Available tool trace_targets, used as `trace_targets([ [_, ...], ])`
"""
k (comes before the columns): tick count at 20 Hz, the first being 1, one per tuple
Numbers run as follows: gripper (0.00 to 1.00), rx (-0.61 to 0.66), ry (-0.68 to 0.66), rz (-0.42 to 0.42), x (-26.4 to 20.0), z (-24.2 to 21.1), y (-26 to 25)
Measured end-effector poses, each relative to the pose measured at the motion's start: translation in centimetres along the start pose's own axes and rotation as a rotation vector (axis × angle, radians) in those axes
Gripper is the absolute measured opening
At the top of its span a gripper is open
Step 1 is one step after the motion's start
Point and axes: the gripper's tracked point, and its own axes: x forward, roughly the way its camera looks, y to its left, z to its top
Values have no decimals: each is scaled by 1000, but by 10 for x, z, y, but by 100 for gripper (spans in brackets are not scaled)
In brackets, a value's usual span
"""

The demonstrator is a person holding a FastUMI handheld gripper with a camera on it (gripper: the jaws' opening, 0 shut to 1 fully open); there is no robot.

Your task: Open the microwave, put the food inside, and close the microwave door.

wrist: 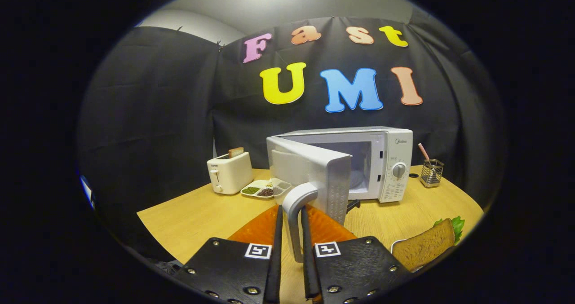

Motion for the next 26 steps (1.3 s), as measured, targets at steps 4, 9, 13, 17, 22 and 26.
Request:
trace_targets([
  [4,21,-11,13,27,-7,-6,21],
  [9,21,-21,15,85,-14,-8,57],
  [13,21,0,31,126,-13,-10,90],
  [17,22,17,50,174,-8,-12,127],
  [22,22,11,67,238,3,-14,175],
  [26,19,10,76,298,18,-13,207],
])
